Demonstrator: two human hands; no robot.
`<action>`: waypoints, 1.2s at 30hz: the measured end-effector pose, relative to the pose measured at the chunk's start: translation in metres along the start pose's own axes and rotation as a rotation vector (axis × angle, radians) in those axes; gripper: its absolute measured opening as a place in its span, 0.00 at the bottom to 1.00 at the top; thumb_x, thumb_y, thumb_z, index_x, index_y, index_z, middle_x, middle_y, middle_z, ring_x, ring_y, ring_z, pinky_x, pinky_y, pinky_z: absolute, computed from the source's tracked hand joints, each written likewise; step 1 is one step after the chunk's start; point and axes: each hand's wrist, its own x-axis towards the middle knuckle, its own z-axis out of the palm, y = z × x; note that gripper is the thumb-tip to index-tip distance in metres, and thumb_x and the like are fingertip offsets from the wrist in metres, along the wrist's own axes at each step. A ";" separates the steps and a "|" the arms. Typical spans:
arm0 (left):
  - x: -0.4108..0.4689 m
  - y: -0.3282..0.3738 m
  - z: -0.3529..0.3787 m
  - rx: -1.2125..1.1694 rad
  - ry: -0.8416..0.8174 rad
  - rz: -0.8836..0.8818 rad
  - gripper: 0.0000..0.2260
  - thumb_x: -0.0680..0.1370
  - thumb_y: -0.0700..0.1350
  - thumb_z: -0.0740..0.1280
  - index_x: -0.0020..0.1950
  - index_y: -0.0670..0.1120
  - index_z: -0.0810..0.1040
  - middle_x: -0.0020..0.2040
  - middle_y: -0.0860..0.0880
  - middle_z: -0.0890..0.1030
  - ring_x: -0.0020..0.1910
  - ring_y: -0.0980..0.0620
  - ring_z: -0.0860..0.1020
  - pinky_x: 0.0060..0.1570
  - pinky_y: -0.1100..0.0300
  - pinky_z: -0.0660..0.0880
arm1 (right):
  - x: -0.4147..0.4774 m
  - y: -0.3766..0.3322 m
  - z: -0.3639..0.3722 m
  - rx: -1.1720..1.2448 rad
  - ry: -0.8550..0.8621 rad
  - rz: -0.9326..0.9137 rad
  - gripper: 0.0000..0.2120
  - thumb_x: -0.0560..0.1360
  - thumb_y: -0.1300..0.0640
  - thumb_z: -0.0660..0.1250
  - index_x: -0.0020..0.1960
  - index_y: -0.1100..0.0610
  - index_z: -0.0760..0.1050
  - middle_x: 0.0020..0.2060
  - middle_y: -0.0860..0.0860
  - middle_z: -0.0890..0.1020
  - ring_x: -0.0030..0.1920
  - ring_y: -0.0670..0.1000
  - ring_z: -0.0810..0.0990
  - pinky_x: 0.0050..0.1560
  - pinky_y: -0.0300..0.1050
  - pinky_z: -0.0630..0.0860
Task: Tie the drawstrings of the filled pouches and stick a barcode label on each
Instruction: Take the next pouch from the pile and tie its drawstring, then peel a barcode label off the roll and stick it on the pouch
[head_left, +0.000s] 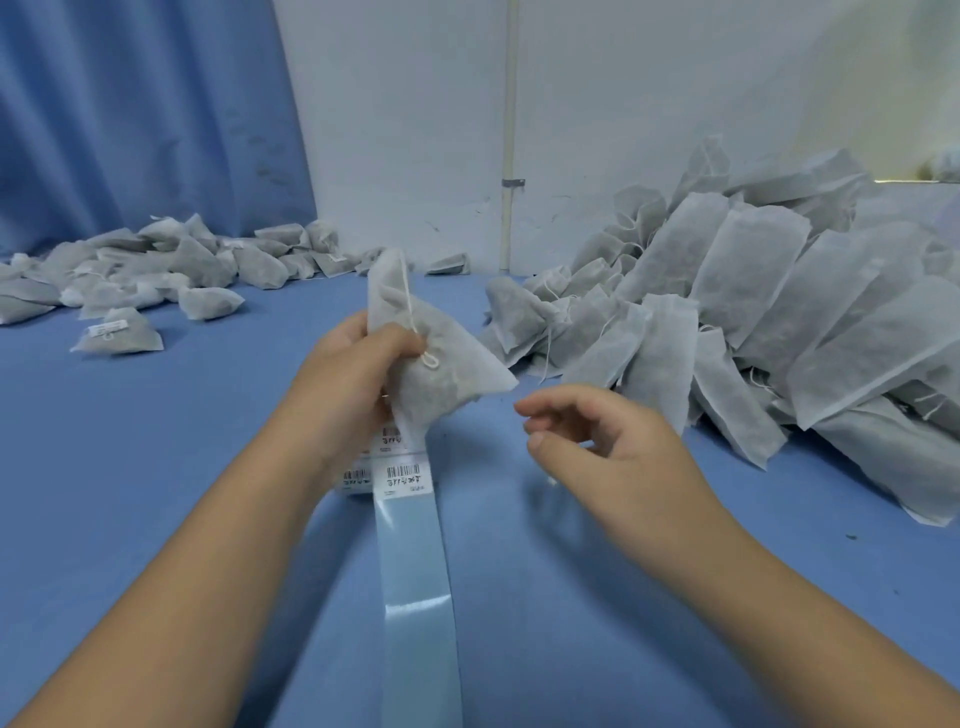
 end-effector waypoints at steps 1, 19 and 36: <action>0.003 -0.002 -0.007 0.088 0.083 0.048 0.06 0.67 0.46 0.67 0.43 0.51 0.81 0.38 0.52 0.82 0.38 0.53 0.79 0.40 0.57 0.75 | 0.003 -0.001 0.008 -0.034 -0.026 0.015 0.11 0.73 0.64 0.68 0.46 0.47 0.80 0.35 0.38 0.80 0.34 0.40 0.75 0.36 0.29 0.70; -0.003 -0.003 -0.050 -0.031 0.357 0.196 0.07 0.68 0.45 0.65 0.44 0.49 0.79 0.37 0.53 0.79 0.35 0.56 0.75 0.34 0.63 0.70 | 0.005 0.012 0.087 0.037 -0.163 0.300 0.12 0.72 0.63 0.70 0.42 0.54 0.67 0.30 0.48 0.74 0.31 0.49 0.68 0.36 0.44 0.66; -0.081 -0.033 -0.091 -0.459 -0.416 -0.471 0.16 0.61 0.38 0.65 0.45 0.40 0.85 0.37 0.42 0.81 0.33 0.46 0.81 0.35 0.58 0.79 | 0.003 0.004 0.091 0.245 -0.138 0.270 0.08 0.74 0.68 0.68 0.47 0.56 0.76 0.32 0.48 0.81 0.35 0.50 0.78 0.42 0.47 0.74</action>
